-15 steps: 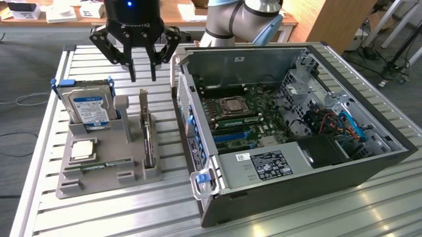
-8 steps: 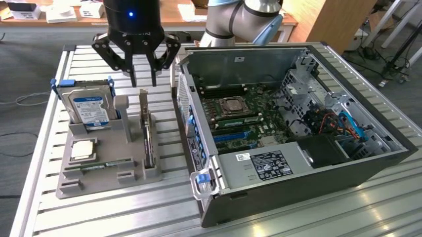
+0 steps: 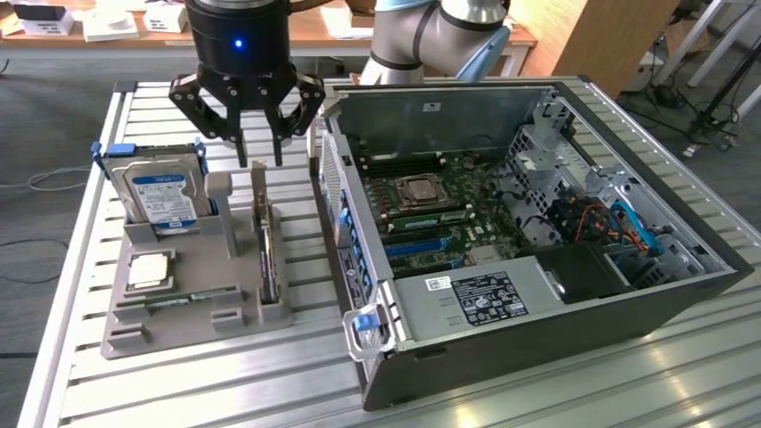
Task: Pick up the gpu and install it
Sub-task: 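Pick up the gpu and move the gpu toward the slot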
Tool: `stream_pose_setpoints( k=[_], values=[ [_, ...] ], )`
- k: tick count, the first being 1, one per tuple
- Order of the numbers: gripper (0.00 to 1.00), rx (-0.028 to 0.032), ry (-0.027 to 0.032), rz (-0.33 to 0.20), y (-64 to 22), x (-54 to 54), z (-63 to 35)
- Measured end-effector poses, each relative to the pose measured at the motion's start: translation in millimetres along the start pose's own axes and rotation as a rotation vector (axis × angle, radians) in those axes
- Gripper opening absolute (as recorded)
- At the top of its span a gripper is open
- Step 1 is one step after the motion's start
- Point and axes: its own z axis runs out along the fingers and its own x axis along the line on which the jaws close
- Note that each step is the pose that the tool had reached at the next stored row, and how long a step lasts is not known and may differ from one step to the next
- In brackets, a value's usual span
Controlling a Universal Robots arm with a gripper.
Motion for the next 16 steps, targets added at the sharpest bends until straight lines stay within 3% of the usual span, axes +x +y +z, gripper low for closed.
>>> stream_pose_setpoints(
  k=[3,11,16],
  values=[
    [0.43,-0.0002,0.0000,0.000,-1.1,-0.2,0.1],
    [0.43,-0.0002,-0.0001,0.000,-19.9,-1.2,-0.9],
    [0.43,-0.0002,-0.0001,0.000,-21.2,-1.4,-1.0]
  ],
)
